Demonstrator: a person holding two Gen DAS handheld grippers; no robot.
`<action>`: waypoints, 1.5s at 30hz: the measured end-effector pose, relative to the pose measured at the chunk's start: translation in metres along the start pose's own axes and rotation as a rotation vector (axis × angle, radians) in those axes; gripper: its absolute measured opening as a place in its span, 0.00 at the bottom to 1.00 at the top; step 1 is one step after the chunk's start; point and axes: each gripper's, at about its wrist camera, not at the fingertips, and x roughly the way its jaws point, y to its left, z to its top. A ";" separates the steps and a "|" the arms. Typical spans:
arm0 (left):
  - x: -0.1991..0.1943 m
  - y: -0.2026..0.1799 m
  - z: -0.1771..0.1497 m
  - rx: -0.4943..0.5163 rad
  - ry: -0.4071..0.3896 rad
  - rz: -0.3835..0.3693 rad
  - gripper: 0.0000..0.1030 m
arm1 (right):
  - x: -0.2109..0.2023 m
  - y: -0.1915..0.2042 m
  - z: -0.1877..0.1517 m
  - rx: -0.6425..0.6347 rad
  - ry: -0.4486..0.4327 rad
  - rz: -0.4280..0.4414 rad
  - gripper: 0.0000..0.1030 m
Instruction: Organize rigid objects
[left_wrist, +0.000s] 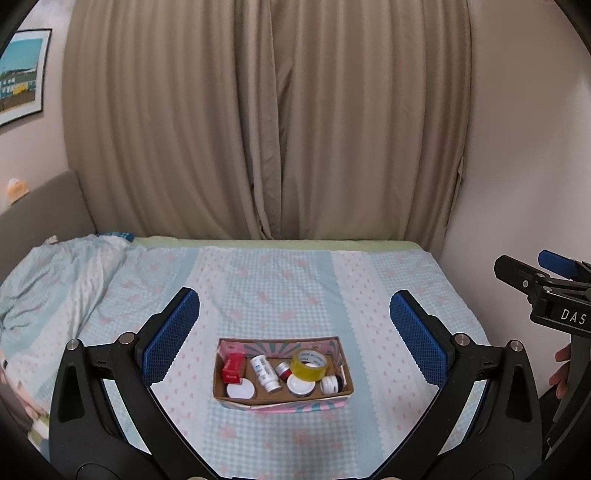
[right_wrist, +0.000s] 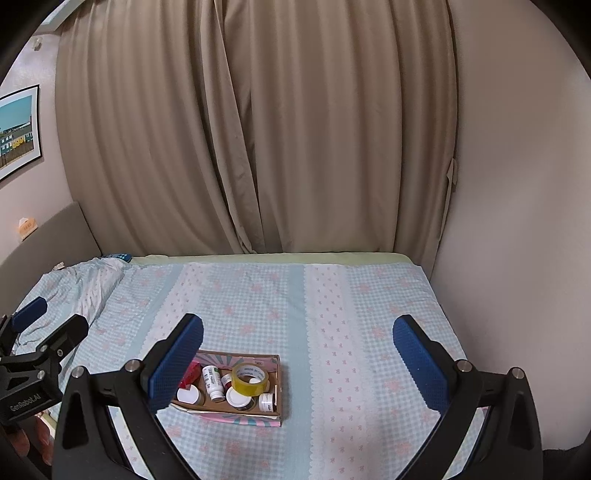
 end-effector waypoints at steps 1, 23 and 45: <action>0.000 0.000 0.000 0.000 -0.002 0.002 1.00 | 0.001 -0.001 -0.001 0.000 0.000 0.000 1.00; 0.002 0.002 -0.003 0.002 -0.001 0.018 1.00 | 0.000 0.000 0.002 0.001 -0.011 -0.008 1.00; 0.011 -0.002 0.002 0.009 -0.092 -0.015 1.00 | 0.014 -0.003 0.000 0.019 0.002 -0.024 1.00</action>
